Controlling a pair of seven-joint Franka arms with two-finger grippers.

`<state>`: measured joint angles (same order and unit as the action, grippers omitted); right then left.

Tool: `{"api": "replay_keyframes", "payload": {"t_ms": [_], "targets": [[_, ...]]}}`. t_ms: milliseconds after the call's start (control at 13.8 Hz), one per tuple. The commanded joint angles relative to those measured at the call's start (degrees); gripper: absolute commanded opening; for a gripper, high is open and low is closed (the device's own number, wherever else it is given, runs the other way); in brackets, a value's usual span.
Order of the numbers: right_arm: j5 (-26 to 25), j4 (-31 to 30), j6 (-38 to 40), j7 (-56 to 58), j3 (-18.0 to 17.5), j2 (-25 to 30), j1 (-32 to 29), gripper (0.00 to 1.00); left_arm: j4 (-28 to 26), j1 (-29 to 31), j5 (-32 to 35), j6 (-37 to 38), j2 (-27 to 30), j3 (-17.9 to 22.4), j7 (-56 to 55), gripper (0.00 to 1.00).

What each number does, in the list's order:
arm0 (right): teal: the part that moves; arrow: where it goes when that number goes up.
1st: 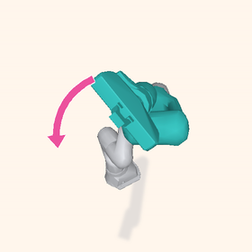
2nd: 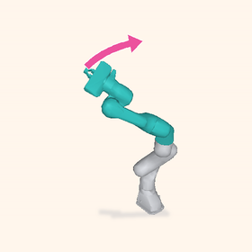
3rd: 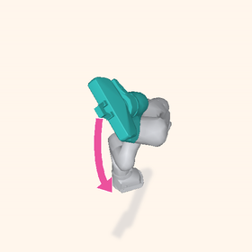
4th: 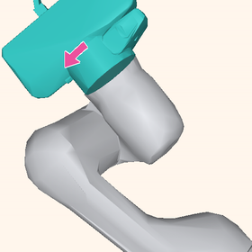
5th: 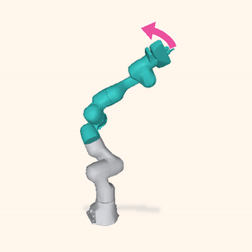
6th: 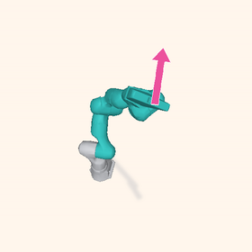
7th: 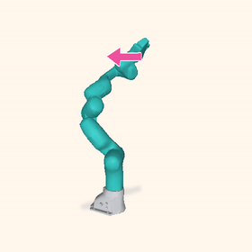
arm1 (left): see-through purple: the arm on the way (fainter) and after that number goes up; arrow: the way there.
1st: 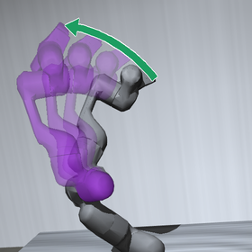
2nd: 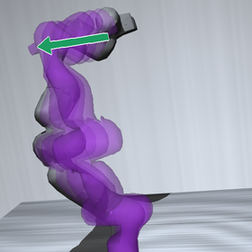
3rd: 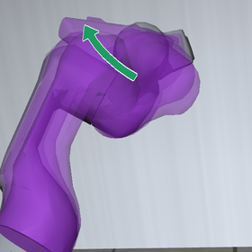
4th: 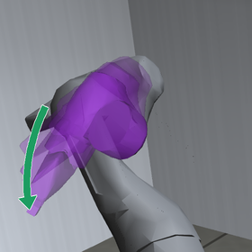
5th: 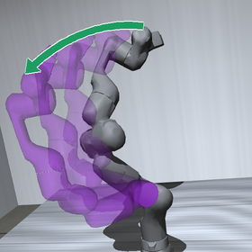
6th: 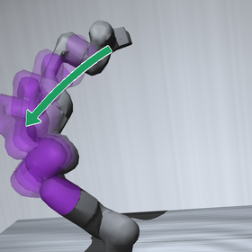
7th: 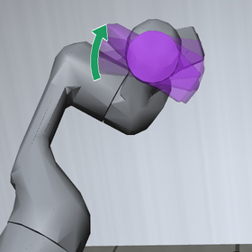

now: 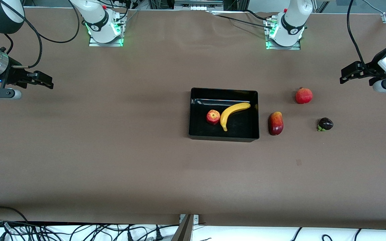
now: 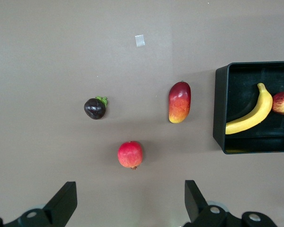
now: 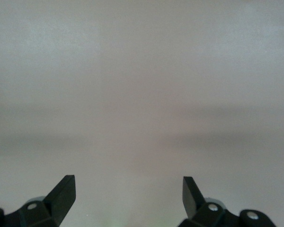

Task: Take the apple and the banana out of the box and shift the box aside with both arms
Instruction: 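Move the left gripper over the red apple in the black box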

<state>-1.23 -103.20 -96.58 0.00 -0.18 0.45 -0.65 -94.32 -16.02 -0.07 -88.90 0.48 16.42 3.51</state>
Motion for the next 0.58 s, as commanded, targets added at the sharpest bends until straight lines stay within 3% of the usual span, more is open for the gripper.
{"api": "replay_keyframes", "payload": {"t_ms": [0, 506], "targets": [[-0.88, 1.08, 1.04, -0.27, -0.35, -0.10, -0.05, 1.00, 0.02, -0.07, 2.34, 1.36, 1.19, -0.42, 0.09, 1.00], [-0.88, 0.99, 1.13, -0.27, -0.44, -0.10, 0.12, 1.00, 4.06, -0.07, 2.79, 2.15, -1.36, -0.16, 4.20, 1.00]]}}
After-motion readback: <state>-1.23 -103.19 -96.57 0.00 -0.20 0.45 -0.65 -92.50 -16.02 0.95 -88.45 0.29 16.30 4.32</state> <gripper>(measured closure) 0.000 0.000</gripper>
